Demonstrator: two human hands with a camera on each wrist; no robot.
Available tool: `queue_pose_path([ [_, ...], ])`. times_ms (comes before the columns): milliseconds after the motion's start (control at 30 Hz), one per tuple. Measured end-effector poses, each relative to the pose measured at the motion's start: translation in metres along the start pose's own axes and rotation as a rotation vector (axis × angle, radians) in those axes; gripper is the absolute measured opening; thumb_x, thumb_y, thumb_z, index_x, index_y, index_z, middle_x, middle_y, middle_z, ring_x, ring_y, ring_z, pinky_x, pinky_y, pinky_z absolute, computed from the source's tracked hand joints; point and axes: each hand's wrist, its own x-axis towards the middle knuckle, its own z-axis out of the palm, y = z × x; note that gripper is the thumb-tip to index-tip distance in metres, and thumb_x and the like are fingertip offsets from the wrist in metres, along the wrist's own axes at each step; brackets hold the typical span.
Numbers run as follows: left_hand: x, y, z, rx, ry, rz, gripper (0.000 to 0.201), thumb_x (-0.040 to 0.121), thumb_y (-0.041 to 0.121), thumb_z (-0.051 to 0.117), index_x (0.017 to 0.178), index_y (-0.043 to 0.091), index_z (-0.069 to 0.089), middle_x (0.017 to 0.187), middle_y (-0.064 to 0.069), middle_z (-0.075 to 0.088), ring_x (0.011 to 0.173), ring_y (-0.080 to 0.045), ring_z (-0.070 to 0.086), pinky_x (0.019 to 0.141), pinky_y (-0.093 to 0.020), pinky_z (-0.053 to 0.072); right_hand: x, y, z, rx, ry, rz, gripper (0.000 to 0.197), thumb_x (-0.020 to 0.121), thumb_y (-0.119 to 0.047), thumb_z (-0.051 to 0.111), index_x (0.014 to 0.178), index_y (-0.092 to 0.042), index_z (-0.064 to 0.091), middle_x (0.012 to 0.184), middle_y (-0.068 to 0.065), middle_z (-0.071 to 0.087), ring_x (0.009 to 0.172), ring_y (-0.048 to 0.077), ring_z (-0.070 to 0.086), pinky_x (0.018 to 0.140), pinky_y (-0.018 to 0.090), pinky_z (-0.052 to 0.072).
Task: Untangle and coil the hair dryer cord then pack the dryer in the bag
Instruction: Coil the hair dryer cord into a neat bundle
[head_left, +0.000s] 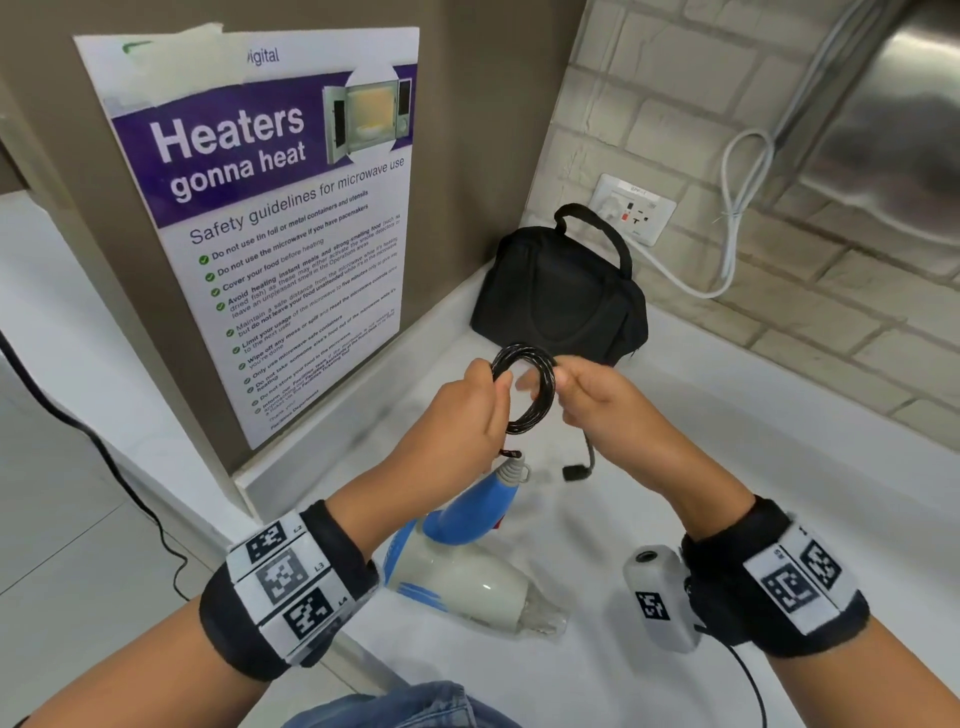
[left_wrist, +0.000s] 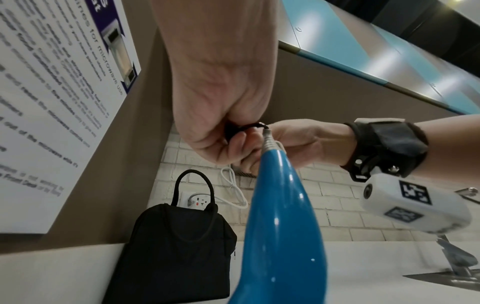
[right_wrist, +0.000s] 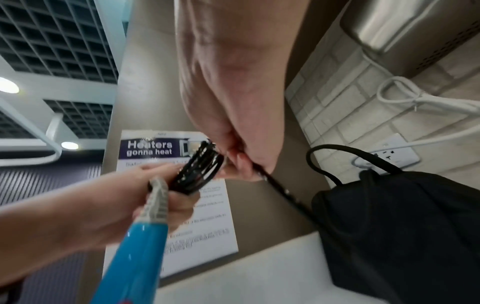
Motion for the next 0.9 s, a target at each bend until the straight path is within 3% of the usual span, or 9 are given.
queue_pose_path([
  [100, -0.001, -0.002, -0.001, -0.024, 0.018, 0.006, 0.03, 0.1, 0.032, 0.026, 0.089, 0.007, 0.038, 0.073, -0.017, 0.061, 0.057, -0.027, 0.059, 0.055, -0.041, 0.048, 0.004, 0.025, 0.003, -0.233, 0.006, 0.029, 0.034, 0.1, -0.019, 0.037, 0.075, -0.033, 0.054, 0.091, -0.006, 0.045, 0.084, 0.006, 0.047, 0.079, 0.023, 0.041],
  [200, -0.001, -0.003, -0.006, -0.029, 0.016, 0.023, 0.033, 0.1, 0.033, 0.025, 0.091, 0.005, 0.039, 0.073, -0.015, 0.06, 0.055, -0.024, 0.06, 0.048, -0.029, 0.045, 0.012, 0.063, 0.002, -0.441, 0.031, 0.082, 0.031, 0.099, -0.018, 0.041, 0.085, -0.022, 0.068, 0.103, 0.005, 0.048, 0.098, 0.017, 0.047, 0.09, 0.024, 0.038],
  [267, -0.001, -0.003, -0.009, -0.02, 0.012, 0.036, 0.033, 0.1, 0.033, 0.025, 0.09, 0.006, 0.039, 0.074, -0.015, 0.062, 0.056, -0.025, 0.061, 0.052, -0.034, 0.049, 0.012, 0.078, 0.001, -0.486, 0.058, 0.142, 0.029, 0.099, -0.015, 0.042, 0.094, -0.015, 0.071, 0.103, 0.007, 0.05, 0.094, 0.017, 0.049, 0.085, 0.019, 0.034],
  [333, -0.001, -0.003, -0.009, -0.01, -0.001, 0.041, 0.032, 0.1, 0.034, 0.025, 0.089, 0.007, 0.039, 0.073, -0.015, 0.061, 0.059, -0.026, 0.063, 0.058, -0.039, 0.051, 0.013, 0.086, 0.001, -0.367, 0.126, 0.21, 0.028, 0.098, -0.011, 0.042, 0.091, -0.011, 0.069, 0.102, 0.011, 0.058, 0.087, 0.021, 0.059, 0.082, 0.025, 0.046],
  [400, -0.001, -0.002, -0.009, -0.01, -0.01, 0.04, 0.032, 0.1, 0.033, 0.025, 0.09, 0.007, 0.039, 0.072, -0.015, 0.06, 0.064, -0.029, 0.065, 0.062, -0.045, 0.054, 0.015, 0.083, 0.002, -0.093, 0.226, 0.27, 0.028, 0.099, -0.009, 0.04, 0.089, -0.01, 0.067, 0.099, 0.013, 0.065, 0.087, 0.023, 0.064, 0.089, 0.033, 0.052],
  [467, -0.001, 0.0, -0.008, -0.013, -0.018, 0.039, 0.031, 0.1, 0.032, 0.026, 0.089, 0.007, 0.039, 0.069, -0.013, 0.057, 0.067, -0.031, 0.065, 0.065, -0.048, 0.053, 0.017, 0.073, 0.002, 0.225, 0.279, 0.293, 0.025, 0.099, -0.01, 0.042, 0.093, -0.011, 0.066, 0.099, 0.012, 0.068, 0.088, 0.018, 0.067, 0.092, 0.028, 0.052],
  [600, 0.001, 0.002, -0.008, -0.009, -0.036, 0.044, 0.029, 0.1, 0.032, 0.026, 0.087, 0.009, 0.038, 0.065, -0.006, 0.054, 0.065, -0.029, 0.065, 0.062, -0.044, 0.052, 0.021, 0.052, -0.001, 0.65, 0.245, 0.265, 0.022, 0.097, -0.014, 0.048, 0.102, -0.005, 0.067, 0.101, 0.003, 0.069, 0.087, 0.007, 0.07, 0.082, 0.016, 0.054],
  [767, -0.002, 0.003, -0.008, -0.021, -0.041, 0.058, 0.029, 0.101, 0.032, 0.025, 0.087, 0.01, 0.038, 0.067, -0.009, 0.055, 0.066, -0.03, 0.064, 0.061, -0.044, 0.051, 0.03, 0.038, 0.004, 0.843, 0.168, 0.25, 0.022, 0.097, -0.011, 0.046, 0.093, -0.007, 0.066, 0.098, 0.006, 0.067, 0.09, 0.01, 0.066, 0.073, 0.014, 0.053],
  [900, -0.002, 0.001, -0.007, -0.023, -0.064, 0.066, 0.028, 0.101, 0.033, 0.025, 0.087, 0.012, 0.037, 0.068, -0.006, 0.055, 0.056, -0.018, 0.058, 0.057, -0.035, 0.051, 0.032, 0.039, 0.01, 0.885, 0.152, 0.294, 0.022, 0.096, -0.011, 0.047, 0.103, -0.002, 0.065, 0.106, 0.013, 0.066, 0.1, 0.018, 0.064, 0.079, 0.018, 0.055],
])
